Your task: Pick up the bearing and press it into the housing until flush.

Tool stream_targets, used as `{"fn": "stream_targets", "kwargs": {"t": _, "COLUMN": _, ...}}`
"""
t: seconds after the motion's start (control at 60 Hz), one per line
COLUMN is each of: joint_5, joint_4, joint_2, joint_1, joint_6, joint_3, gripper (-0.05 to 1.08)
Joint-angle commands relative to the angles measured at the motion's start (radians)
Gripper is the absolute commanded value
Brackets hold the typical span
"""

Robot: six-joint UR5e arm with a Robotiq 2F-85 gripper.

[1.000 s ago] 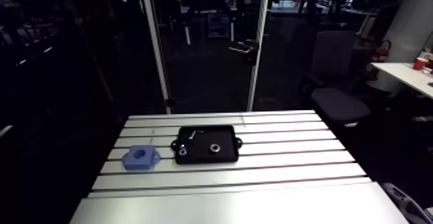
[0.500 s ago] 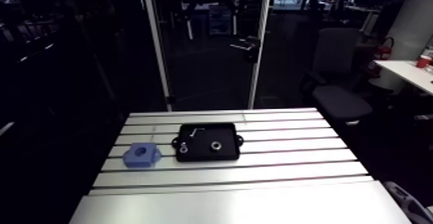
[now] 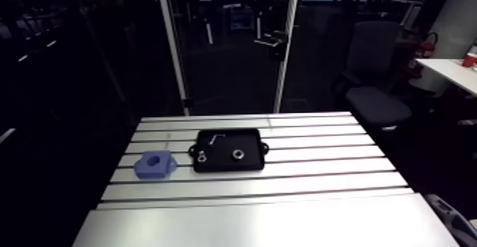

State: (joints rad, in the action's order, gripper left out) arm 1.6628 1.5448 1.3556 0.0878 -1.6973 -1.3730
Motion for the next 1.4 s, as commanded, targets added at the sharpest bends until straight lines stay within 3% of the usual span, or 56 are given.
{"fn": "stream_targets", "kwargs": {"t": 0.017, "joint_5": -0.001, "joint_4": 0.065, "joint_2": -0.025, "joint_1": 0.0, "joint_6": -0.002, "joint_3": -0.051, "gripper": 0.01}}
{"fn": "stream_targets", "kwargs": {"t": 0.4, "joint_5": -0.016, "joint_4": 0.257, "joint_2": -0.05, "joint_1": 0.006, "joint_6": 0.0, "joint_3": -0.209, "gripper": 0.01}}
{"fn": "stream_targets", "kwargs": {"t": 0.517, "joint_5": -0.043, "joint_4": 0.27, "joint_2": -0.064, "joint_1": 0.01, "joint_6": 0.0, "joint_3": -0.241, "gripper": 0.0}}
{"fn": "stream_targets", "kwargs": {"t": 0.583, "joint_5": -0.048, "joint_4": 0.273, "joint_2": -0.07, "joint_1": 0.021, "joint_6": 0.0, "joint_3": -0.258, "gripper": 0.0}}
{"fn": "stream_targets", "kwargs": {"t": 1.4, "joint_5": -0.053, "joint_4": 0.461, "joint_2": -0.149, "joint_1": 0.036, "joint_6": -0.022, "joint_3": -0.38, "gripper": 0.0}}
